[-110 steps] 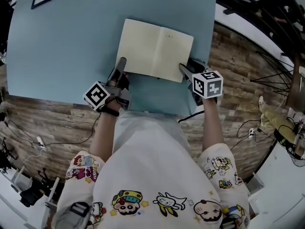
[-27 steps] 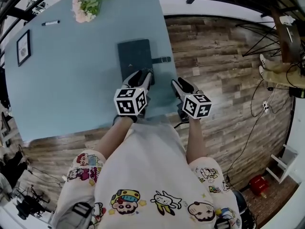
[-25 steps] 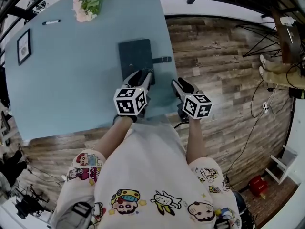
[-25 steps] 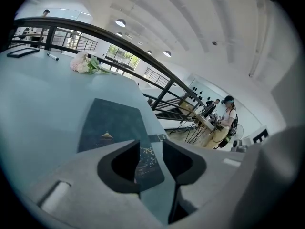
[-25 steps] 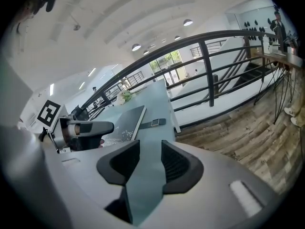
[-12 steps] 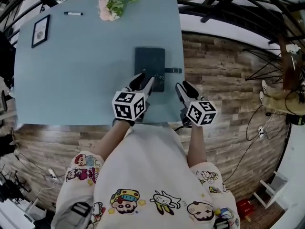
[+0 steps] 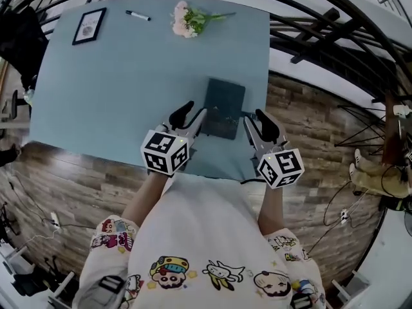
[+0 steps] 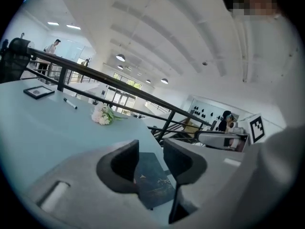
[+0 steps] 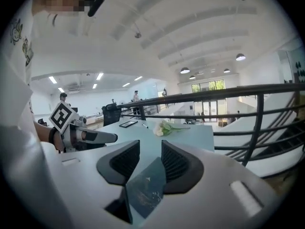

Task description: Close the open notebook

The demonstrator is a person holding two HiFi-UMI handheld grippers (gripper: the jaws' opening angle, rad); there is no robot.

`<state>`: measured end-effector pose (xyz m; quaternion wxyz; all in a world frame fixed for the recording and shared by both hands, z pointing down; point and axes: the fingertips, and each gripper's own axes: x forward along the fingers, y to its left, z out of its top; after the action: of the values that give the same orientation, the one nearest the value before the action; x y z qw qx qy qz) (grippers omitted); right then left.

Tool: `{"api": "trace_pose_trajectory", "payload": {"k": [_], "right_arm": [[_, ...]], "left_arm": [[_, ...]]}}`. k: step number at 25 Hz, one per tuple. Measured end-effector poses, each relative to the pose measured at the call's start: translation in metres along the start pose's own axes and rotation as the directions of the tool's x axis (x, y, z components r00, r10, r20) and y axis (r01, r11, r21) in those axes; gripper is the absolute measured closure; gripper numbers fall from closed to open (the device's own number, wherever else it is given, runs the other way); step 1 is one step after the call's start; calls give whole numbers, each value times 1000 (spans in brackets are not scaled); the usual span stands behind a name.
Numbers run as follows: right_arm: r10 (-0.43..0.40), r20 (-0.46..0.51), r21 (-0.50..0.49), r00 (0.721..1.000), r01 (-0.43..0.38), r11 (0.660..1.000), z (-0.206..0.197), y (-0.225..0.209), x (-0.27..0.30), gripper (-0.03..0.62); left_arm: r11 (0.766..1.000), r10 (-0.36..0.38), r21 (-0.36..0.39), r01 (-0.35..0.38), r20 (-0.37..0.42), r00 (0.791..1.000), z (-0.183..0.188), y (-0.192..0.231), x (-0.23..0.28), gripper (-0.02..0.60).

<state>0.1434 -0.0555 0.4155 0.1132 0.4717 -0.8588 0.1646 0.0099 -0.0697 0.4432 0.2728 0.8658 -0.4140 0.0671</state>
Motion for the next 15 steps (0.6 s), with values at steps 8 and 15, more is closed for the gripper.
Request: {"api": "trace_pose_trajectory", "payload": {"k": [8,15], "right_arm": [[12,137,-103,991,2,995,63,14,3,473],[-38,200,-96,979,58,994,74,6,-8,557]], "left_arm": [[998,14,52,-17,72,997,40,6,-34,477],[992,25,118,-40,125,992,54,11,-53,555]]}}
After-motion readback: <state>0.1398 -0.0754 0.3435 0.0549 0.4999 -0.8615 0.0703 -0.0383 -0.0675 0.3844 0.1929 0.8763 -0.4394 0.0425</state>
